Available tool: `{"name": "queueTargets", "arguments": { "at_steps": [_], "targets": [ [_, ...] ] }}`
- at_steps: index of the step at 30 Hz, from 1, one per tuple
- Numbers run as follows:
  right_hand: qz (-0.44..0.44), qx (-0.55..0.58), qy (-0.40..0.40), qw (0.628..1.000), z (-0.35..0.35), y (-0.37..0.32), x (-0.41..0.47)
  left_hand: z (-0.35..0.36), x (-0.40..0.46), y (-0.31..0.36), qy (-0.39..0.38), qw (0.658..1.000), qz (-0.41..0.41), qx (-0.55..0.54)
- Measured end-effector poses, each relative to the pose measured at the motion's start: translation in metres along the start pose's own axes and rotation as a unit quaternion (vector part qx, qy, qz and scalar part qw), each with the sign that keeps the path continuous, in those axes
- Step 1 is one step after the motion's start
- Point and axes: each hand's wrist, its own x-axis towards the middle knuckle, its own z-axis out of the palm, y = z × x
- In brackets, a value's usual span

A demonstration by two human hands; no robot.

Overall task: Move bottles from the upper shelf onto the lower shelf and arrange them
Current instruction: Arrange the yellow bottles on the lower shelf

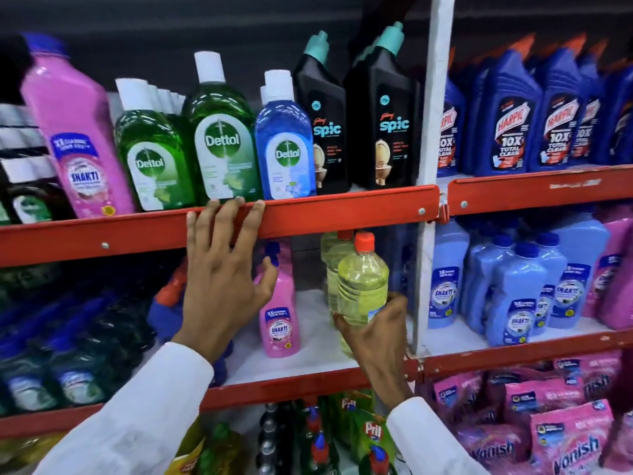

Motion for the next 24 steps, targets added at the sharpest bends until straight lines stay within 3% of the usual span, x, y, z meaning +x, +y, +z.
{"name": "queueTargets", "arguments": {
  "at_steps": [13, 24],
  "targets": [
    [0.050, -0.041, -0.013, 0.998, 0.028, 0.016, -0.002, 0.002, 0.001, 0.001, 0.008, 1.000, 0.004, 0.001],
    [0.001, -0.094, -0.005, 0.996, 0.021, 0.006, -0.008, -0.006, -0.001, -0.002, -0.025, 0.999, 0.012, 0.035]
  ]
}}
